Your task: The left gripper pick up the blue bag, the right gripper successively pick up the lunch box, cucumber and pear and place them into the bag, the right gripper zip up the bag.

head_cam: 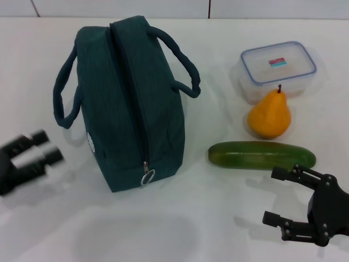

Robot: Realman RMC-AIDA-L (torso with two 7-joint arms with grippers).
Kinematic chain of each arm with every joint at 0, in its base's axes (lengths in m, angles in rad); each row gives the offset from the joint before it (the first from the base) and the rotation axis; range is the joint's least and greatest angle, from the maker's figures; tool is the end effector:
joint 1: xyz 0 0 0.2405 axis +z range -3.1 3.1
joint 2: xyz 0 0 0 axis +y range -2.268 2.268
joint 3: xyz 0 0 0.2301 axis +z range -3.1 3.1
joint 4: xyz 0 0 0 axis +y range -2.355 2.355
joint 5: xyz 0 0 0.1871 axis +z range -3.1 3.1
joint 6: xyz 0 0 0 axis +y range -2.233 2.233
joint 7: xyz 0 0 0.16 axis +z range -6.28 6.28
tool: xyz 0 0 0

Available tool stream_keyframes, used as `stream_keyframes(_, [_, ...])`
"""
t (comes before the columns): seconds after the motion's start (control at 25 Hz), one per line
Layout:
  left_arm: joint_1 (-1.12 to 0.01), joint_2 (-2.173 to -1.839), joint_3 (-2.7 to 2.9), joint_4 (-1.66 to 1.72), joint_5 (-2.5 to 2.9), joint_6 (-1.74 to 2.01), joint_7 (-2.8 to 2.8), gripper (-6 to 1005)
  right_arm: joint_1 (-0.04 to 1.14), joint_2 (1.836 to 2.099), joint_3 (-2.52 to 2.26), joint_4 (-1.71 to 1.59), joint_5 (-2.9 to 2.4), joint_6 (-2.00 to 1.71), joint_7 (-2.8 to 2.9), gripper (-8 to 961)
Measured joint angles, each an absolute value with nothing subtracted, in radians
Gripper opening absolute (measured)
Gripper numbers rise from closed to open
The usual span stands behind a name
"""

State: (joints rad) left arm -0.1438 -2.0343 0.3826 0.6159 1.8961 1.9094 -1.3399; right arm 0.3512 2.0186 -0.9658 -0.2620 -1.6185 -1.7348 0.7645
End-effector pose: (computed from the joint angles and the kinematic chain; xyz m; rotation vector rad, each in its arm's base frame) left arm -0.2961 0.1913 0.0601 -2.3302 -0.9292 -1.0762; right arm 0.2426 0.2146 -0.0265 -2.6966 0.3138 1.0615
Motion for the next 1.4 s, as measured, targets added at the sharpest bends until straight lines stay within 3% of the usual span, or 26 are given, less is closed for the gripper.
stream_keyframes(0.16, [-0.179,-2.007,0.274,0.623,1.891,1.908,-1.584,849,0.351,2.019,-0.966,-0.261,-1.618,-1.735,0.767,857])
stream_keyframes(0.36, [-0.222,-1.996,0.249,0.681,1.891,1.901,-1.788,842,0.351,2.019,-0.97,-0.261,-1.61,-1.735,0.768,854])
stream_keyframes(0.76, [-0.328,-2.086,0.368,1.304,2.033,1.835,-2.419,830,0.362,2.02,-0.967,-0.261,-1.604,-1.735,0.77,849])
stream_keyframes(1.4, [-0.445,-2.082,0.61,1.419,2.179,1.769,-2.654,810,0.364,2.02,-0.972,-0.245,-1.591,-1.732,0.764,840])
